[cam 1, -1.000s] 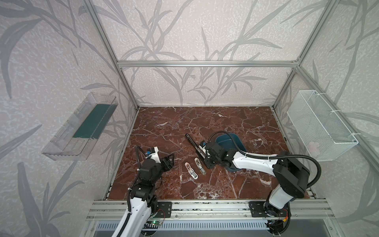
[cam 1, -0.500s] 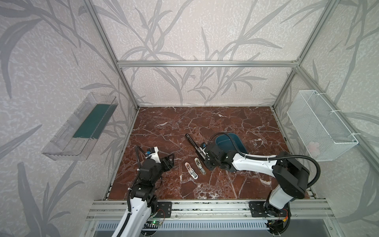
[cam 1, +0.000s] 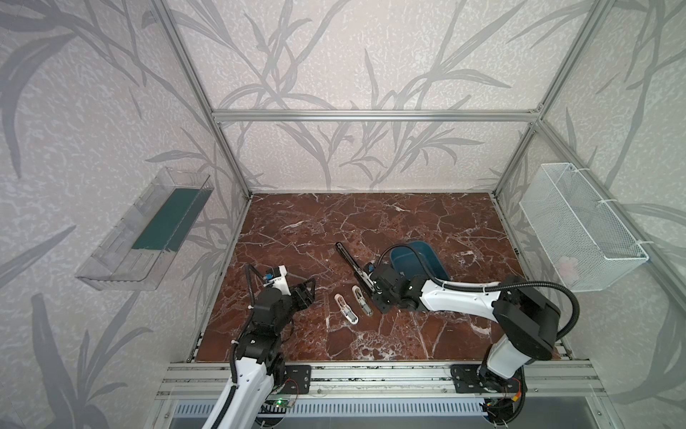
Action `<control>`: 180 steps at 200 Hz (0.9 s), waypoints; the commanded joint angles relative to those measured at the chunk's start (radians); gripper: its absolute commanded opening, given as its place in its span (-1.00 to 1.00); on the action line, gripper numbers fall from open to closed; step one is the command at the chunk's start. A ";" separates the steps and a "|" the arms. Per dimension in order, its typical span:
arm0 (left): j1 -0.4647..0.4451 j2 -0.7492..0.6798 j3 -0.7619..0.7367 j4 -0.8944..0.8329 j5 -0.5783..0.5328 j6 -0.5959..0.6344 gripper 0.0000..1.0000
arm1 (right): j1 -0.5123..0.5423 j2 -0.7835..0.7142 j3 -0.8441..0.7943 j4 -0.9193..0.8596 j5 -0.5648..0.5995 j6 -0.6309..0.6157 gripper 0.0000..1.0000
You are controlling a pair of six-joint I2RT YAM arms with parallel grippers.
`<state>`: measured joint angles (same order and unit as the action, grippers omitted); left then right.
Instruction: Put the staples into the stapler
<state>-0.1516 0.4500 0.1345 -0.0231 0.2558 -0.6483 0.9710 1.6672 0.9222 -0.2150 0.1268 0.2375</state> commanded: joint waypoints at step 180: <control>-0.194 0.145 -0.011 0.173 0.142 -0.024 0.23 | 0.296 -0.056 -0.175 0.391 0.051 -0.045 0.23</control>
<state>-0.3286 0.5926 0.1482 0.0998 0.3916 -0.6701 1.2594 1.5597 0.7074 0.1131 0.2035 0.1902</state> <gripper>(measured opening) 0.612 0.632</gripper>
